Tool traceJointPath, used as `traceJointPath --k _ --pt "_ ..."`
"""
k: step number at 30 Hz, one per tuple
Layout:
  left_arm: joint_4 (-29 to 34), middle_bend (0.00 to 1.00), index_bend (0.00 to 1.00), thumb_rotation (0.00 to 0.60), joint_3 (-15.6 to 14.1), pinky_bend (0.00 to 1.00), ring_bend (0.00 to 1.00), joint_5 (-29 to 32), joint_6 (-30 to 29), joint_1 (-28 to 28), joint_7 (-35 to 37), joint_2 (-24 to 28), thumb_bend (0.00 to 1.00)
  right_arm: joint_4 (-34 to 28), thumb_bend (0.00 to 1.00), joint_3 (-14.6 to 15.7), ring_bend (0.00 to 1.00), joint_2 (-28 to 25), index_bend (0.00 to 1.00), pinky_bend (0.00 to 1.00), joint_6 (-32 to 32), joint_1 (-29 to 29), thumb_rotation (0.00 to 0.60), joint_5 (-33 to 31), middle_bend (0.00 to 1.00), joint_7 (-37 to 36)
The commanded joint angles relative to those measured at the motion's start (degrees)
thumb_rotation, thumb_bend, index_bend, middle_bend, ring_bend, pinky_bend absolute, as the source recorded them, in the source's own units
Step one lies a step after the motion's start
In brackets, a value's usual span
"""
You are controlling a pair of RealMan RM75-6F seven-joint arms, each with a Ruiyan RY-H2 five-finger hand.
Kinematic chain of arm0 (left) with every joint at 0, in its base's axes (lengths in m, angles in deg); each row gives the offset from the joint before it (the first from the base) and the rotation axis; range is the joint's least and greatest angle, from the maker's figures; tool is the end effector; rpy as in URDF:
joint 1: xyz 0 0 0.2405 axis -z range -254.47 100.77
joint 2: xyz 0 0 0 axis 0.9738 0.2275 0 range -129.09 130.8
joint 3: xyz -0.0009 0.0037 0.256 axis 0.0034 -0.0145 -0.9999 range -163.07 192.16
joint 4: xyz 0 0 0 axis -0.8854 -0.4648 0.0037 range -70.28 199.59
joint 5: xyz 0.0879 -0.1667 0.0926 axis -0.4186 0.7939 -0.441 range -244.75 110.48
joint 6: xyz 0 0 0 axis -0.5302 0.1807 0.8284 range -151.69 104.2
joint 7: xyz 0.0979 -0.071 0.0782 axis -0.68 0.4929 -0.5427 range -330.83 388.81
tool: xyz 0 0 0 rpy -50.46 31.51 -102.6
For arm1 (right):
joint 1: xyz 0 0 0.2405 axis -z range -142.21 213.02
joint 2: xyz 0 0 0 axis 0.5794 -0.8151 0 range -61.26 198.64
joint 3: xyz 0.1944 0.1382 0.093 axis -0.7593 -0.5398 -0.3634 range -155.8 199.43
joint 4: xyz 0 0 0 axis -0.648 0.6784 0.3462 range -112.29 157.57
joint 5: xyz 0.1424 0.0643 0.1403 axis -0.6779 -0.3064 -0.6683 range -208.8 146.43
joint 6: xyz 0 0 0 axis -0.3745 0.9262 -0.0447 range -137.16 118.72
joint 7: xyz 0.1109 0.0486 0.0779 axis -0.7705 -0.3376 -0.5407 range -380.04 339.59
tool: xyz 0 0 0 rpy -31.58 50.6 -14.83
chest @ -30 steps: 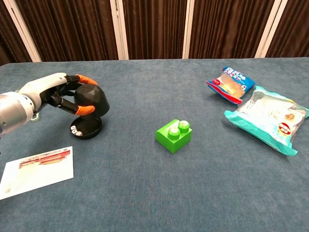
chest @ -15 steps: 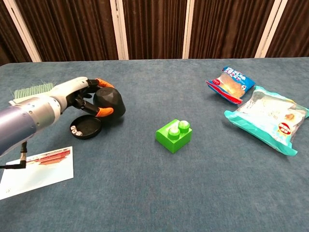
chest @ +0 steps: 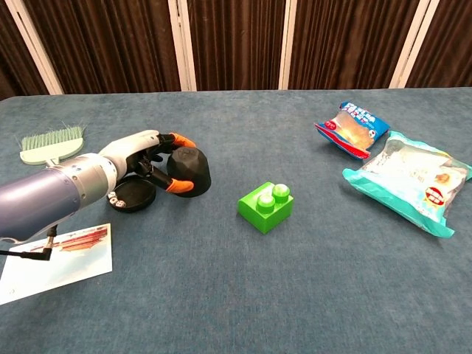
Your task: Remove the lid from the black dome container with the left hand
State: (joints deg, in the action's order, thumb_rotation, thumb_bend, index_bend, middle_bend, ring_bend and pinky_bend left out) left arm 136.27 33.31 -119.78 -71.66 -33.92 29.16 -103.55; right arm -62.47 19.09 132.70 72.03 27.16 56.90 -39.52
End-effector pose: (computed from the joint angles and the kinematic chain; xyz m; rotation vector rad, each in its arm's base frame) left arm -0.1382 0.3571 -0.0840 -1.5101 -1.6203 -1.1118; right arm -0.3246 -0.2017 0.1624 1.3936 -1.0721 1.0714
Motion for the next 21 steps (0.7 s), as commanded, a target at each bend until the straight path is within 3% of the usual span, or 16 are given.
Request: traceJointPath --k 1,9,13,17,21 --pt "1.56 0.0 0.12 0.6 -0.98 0.0 0.0 -0.67 1.76 -0.08 -0.07 2.1 0.34 -0.11 0.21 -0.02 0.11 -0.04 0.0 0.01 -0.04 -0.02 0.6 -0.02 0.01 -0.04" --pt "10.32 0.0 0.05 0.6 -1.82 0.0 0.0 -4.35 -0.05 -2.22 1.22 8.33 0.3 -0.01 0.21 0.22 0.11 0.04 0.0 0.01 0.34 0.23 0.6 0.31 0.01 0.1" --pt "21.29 0.0 0.05 0.6 -3.23 0.0 0.0 -9.38 -7.91 -6.64 0.12 14.49 0.31 0.04 0.21 0.31 0.11 0.05 0.0 0.01 0.54 0.31 0.6 0.54 0.01 0.01" --pt "34.24 0.0 0.08 0.6 -6.9 0.0 0.0 -9.97 -17.8 -12.74 -8.32 22.74 0.34 -0.41 0.21 0.05 0.11 -0.06 0.0 0.01 0.68 0.15 0.6 0.56 0.01 0.42" --pt "39.62 0.01 0.1 0.6 -9.78 0.0 0.0 -14.07 -30.66 -19.07 -14.74 26.44 0.34 -0.4 0.21 -0.17 0.11 0.11 0.0 0.01 1.91 0.39 0.6 1.08 0.01 0.6"
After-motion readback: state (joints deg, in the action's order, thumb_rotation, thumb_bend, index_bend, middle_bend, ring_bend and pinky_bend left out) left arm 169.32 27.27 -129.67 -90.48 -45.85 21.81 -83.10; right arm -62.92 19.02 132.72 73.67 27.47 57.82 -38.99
